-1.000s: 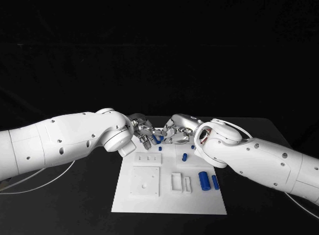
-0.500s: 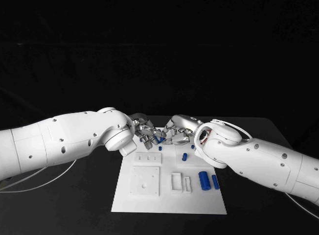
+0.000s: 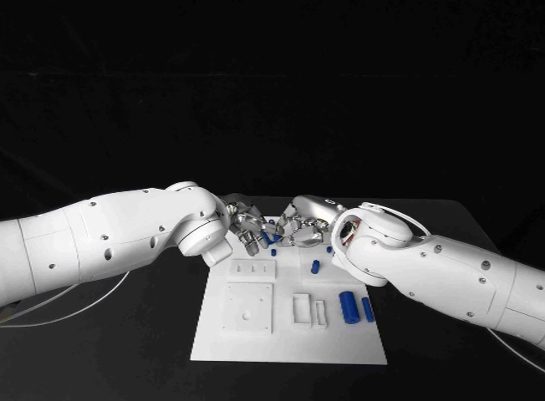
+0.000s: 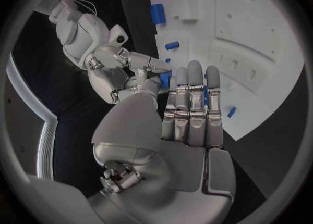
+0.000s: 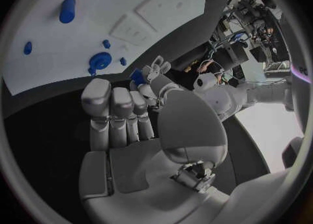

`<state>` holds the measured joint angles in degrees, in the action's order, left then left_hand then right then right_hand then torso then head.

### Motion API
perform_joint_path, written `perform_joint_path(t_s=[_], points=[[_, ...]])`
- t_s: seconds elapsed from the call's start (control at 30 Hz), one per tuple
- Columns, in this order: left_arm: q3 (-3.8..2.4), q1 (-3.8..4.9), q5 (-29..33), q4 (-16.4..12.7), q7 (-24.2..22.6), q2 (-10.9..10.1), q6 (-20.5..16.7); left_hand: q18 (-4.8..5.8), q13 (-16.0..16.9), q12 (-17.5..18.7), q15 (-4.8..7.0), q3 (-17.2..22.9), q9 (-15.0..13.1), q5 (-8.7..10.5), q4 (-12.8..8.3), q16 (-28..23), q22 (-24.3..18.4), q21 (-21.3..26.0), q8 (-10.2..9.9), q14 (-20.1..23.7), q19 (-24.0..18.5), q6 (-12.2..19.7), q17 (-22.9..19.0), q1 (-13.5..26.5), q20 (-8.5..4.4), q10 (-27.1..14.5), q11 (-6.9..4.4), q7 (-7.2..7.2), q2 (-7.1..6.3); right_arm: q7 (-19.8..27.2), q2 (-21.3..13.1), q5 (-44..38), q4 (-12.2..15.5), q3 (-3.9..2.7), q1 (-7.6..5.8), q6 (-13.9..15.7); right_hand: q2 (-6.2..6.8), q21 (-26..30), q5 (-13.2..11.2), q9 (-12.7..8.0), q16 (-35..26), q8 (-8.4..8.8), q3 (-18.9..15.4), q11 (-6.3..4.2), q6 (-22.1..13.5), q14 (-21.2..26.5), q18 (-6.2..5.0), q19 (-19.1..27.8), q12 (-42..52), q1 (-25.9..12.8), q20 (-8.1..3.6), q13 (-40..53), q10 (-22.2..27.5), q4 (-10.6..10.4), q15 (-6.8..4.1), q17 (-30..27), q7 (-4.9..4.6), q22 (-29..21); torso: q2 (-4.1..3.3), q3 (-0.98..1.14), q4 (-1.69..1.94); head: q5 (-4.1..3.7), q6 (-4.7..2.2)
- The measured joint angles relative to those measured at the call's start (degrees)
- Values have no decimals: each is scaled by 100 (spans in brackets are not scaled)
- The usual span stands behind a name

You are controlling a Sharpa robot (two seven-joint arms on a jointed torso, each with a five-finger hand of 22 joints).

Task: Assemble the parts on the task board

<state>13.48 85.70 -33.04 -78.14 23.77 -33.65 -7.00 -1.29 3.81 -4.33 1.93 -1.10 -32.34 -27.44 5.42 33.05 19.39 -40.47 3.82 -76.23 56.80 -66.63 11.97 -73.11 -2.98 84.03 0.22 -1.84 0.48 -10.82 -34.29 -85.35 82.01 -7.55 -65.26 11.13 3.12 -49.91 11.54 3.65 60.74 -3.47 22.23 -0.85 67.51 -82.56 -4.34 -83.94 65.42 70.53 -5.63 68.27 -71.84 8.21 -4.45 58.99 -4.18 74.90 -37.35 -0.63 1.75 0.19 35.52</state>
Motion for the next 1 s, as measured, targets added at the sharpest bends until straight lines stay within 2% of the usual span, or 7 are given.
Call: perform_joint_path(t_s=[0.33,0.5,0.63,0.83,1.0], points=[[-4,2,-2,-1,12,0,108,-1,0,0,-12,323,241,-223,-141,23,70,-45,-33,11,-12,40,25,-123,-12,0,0,-41,73,1,4,0,3,7,6,-24,1,0,0,4,0,2,0,0,3,-16,0,0,0,0,0,0,0,0,-16,0,2,0,1,3,-1,-16,1],[-6,3,-2,-2,12,0,153,-1,0,0,-20,486,302,-263,-245,23,123,-89,-38,20,-45,49,32,-156,-3,0,0,-52,107,5,7,-1,5,9,8,-44,33,0,-1,5,0,3,0,1,12,-16,-1,0,0,31,0,0,-1,0,-16,0,12,0,1,6,1,-23,4],[-6,3,-2,-2,5,0,168,0,1,0,-20,515,299,-299,-252,63,180,-160,-10,20,-73,20,53,-139,-32,0,0,-79,203,8,9,-1,5,9,9,-59,35,0,-1,5,0,4,-1,1,19,-16,-1,0,0,33,0,0,-2,1,-16,0,18,0,1,5,2,-24,9],[-5,3,-3,-2,-15,-1,170,0,1,0,3,528,220,-299,-244,151,277,-289,-5,-3,-134,-23,113,-132,-51,1,1,-120,267,12,13,-1,0,9,8,-73,42,26,-2,4,0,7,-1,2,18,-16,-2,0,0,8,0,0,-2,1,-16,0,18,0,1,1,2,-26,24],[-1,3,-6,0,-48,-5,162,-1,18,-147,75,529,101,-265,-245,413,403,-477,-6,-32,-164,-54,260,-91,-81,-7,-75,-151,321,15,13,1,-6,9,7,-73,44,35,64,3,-28,23,-58,2,18,-16,-1,0,0,-19,0,-15,-2,-56,-16,-17,18,0,1,0,-1,-23,34]])
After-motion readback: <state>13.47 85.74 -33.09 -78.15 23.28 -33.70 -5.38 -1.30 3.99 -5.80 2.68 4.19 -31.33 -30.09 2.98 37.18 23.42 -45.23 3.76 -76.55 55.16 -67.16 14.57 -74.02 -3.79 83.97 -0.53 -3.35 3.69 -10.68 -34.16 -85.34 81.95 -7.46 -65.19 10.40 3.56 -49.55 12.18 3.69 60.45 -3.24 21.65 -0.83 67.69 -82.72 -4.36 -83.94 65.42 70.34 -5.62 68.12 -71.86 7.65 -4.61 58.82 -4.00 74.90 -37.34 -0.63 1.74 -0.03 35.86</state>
